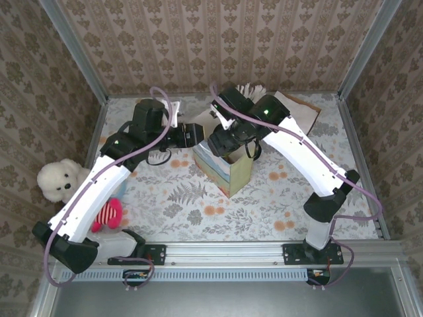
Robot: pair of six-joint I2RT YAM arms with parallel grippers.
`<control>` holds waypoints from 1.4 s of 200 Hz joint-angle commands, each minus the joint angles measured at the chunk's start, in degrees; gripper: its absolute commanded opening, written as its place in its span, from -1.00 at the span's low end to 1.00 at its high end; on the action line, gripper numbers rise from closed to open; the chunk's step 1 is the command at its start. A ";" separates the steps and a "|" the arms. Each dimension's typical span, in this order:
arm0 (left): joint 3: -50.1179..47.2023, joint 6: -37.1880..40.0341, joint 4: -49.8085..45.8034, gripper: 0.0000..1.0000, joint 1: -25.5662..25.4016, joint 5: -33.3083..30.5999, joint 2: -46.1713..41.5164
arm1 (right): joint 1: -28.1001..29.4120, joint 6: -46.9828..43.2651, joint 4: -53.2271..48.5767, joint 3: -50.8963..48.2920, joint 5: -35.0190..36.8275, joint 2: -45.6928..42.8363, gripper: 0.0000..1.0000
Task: Pack the takeout coffee
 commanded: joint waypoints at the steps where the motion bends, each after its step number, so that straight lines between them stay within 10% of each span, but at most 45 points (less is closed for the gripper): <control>1: -1.20 -0.76 -1.07 -0.26 1.31 3.47 -2.11 | -0.26 0.27 -3.00 0.73 3.54 1.52 0.08; 66: -1.28 -0.33 -1.06 -0.87 1.72 3.90 -2.04 | 0.21 1.52 -2.62 2.38 2.11 5.85 0.08; 167: -0.73 2.20 -3.34 -0.86 2.07 4.54 -1.86 | -1.57 1.49 -4.50 2.21 1.40 8.94 0.10; 199: -0.58 3.20 -0.25 -0.52 2.43 10.65 -1.61 | -1.51 1.07 -5.08 2.15 -0.99 10.35 0.10; 227: 2.21 8.65 0.41 0.23 10.74 18.75 -2.87 | -0.83 1.10 -2.68 0.77 -1.57 11.03 0.10; 280: 15.43 24.98 -8.77 0.54 15.90 2.81 9.38 | -0.91 -1.97 -1.73 0.10 -3.77 12.55 0.09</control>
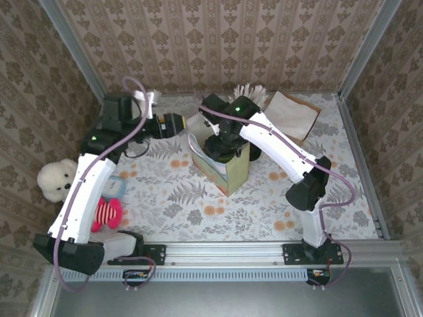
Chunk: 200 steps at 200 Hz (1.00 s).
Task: Pack the takeout coffee
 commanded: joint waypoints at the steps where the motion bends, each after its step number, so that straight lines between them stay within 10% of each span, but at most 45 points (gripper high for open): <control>1: 5.98 10.28 -4.73 0.54 -0.40 -5.99 7.75 | 0.33 -1.98 -0.10 -0.31 -2.63 1.52 0.09; 117: 17.01 23.18 -9.66 0.25 -3.45 4.44 26.58 | -0.13 -4.29 -0.39 -2.04 -3.70 3.45 0.08; 151: 15.69 22.99 -8.28 0.63 -3.22 4.35 25.22 | -0.16 -3.80 -0.75 -2.06 -2.82 3.60 0.08; 200: 13.14 25.98 -6.00 0.49 -2.38 10.43 24.56 | -0.27 -4.31 0.92 -4.79 -3.33 2.00 0.07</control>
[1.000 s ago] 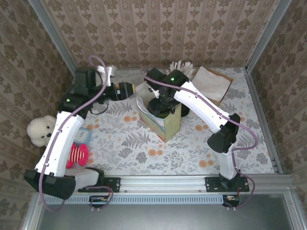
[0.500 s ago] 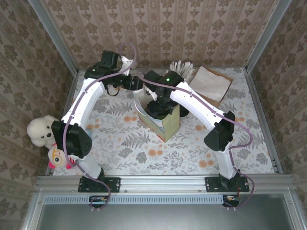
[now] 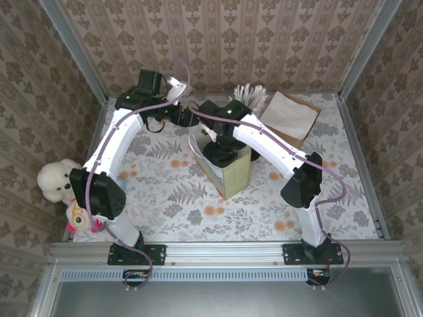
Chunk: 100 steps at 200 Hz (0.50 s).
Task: Pack the takeout coffee
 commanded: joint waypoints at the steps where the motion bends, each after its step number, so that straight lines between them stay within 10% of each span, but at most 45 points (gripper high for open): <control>1: -0.12 3.86 -0.01 0.49 -0.50 3.92 -0.87 | -0.17 -1.06 0.73 -1.72 -0.78 -0.92 0.07; 43: 5.19 9.20 -7.82 0.32 -2.02 3.17 4.68 | -0.55 0.03 -0.51 -3.51 -1.07 -0.97 0.06; 100: 7.45 8.85 -8.45 -0.39 -2.37 -3.07 6.67 | -0.56 0.86 -3.09 -4.65 -1.43 -3.14 0.07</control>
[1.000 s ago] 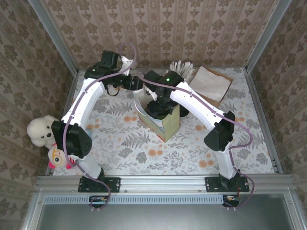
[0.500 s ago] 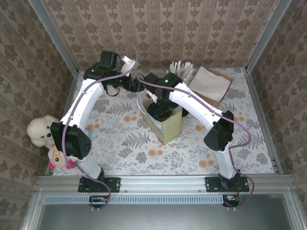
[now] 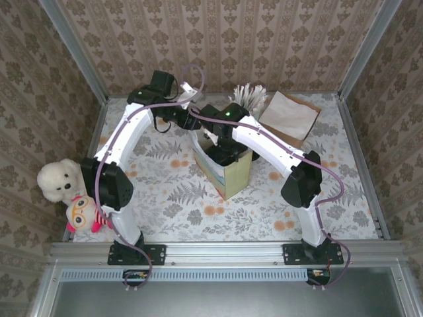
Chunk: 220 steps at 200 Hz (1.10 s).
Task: Pack the takeout coffee
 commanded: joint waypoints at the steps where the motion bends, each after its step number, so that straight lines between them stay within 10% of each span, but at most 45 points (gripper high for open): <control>1: 2.27 1.01 -1.23 -0.40 0.07 -1.91 -0.31 | -0.12 0.71 -3.46 -0.99 -1.19 -3.08 0.07; 103: -1.90 -3.15 4.27 -1.00 -0.30 1.03 -2.66 | -0.20 2.51 -3.94 -5.86 -2.69 -0.27 0.06; 220: -12.67 -8.12 15.68 -1.00 -0.46 2.17 -8.69 | -0.35 3.27 -1.33 -9.31 -4.71 1.43 0.06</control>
